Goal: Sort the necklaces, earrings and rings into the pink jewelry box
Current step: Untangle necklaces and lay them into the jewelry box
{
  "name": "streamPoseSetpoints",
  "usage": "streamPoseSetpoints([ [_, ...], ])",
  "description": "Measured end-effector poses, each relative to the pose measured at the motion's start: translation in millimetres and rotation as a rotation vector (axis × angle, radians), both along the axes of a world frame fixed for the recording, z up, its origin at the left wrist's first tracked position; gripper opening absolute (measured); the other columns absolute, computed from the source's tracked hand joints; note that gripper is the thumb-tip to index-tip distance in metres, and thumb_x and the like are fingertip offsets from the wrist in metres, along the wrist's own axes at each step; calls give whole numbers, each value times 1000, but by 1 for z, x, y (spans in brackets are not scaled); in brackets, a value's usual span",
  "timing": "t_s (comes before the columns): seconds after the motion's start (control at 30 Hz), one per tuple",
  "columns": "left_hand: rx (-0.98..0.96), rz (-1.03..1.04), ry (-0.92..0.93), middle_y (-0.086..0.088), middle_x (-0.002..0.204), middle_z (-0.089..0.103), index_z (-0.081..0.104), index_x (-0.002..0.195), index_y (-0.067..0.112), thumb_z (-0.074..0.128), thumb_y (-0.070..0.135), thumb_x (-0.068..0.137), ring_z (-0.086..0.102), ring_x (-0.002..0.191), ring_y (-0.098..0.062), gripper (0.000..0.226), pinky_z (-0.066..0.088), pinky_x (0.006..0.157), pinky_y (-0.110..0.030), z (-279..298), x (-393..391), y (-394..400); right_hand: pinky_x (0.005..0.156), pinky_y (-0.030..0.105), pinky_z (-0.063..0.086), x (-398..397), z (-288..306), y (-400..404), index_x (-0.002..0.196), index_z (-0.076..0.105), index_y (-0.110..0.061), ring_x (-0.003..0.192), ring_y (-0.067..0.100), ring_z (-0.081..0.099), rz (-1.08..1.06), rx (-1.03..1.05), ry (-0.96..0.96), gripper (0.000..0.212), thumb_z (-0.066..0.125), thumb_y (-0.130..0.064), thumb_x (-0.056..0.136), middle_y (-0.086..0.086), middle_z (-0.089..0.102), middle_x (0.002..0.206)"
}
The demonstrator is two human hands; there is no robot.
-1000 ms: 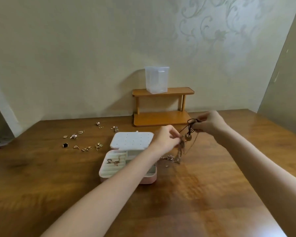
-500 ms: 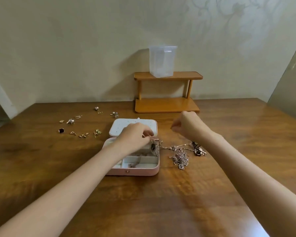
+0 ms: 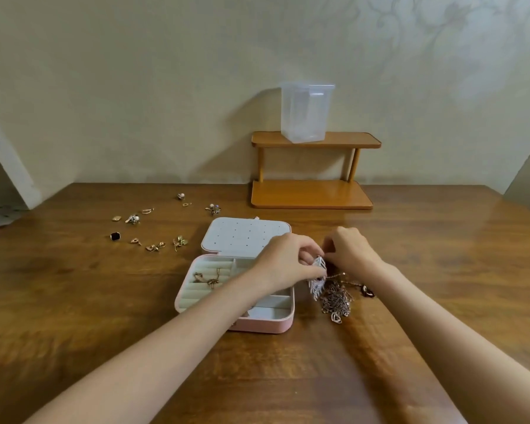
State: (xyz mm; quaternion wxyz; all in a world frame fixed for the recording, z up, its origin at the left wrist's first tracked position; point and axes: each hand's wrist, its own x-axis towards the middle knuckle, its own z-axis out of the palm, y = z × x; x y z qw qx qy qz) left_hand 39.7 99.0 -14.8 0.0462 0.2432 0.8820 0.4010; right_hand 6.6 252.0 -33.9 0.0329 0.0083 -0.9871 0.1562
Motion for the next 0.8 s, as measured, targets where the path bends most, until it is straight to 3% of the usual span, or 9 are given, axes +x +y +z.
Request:
streamPoseSetpoints([
  [0.13,-169,-129,-22,-3,99,69,68,108,14,65,21,84,62,90,-11,25,50,86,-28,3,-7,-1,86,36,50,-3,18,7,103,68,-6,95,27,62,17,-36,93,22,54,-1,86,14,67,106],
  [0.27,-50,-55,33,0,99,69,69,105,14,61,13,87,62,91,-7,20,45,79,-10,20,-12,-34,73,19,50,15,46,-10,99,71,-9,70,6,58,281,-121,101,17,60,-5,86,1,67,85],
  [0.33,-159,-66,26,8,98,66,68,105,17,60,12,88,59,90,0,20,42,74,-3,26,-13,-61,74,17,52,25,55,-27,97,73,-13,72,4,61,450,-128,46,17,62,-7,85,-4,68,86],
  [0.5,-440,-33,-73,14,118,57,60,116,31,62,24,86,49,113,-4,30,40,90,-19,27,-9,-110,83,30,51,32,45,-69,103,72,-24,90,18,62,662,40,-189,26,60,-8,86,3,70,101],
  [0.6,-587,-107,-140,11,132,47,50,128,32,63,29,85,41,120,-6,45,35,96,-22,21,-3,-119,83,26,46,30,32,-78,114,67,-25,95,17,57,727,165,-200,32,58,-8,88,2,60,110],
  [0.8,-555,-70,-97,6,134,44,45,132,33,66,33,84,37,125,-12,53,35,103,-31,5,-4,-126,81,23,42,24,17,-83,101,73,-19,91,9,43,734,100,-77,20,65,-12,84,-1,50,108],
])
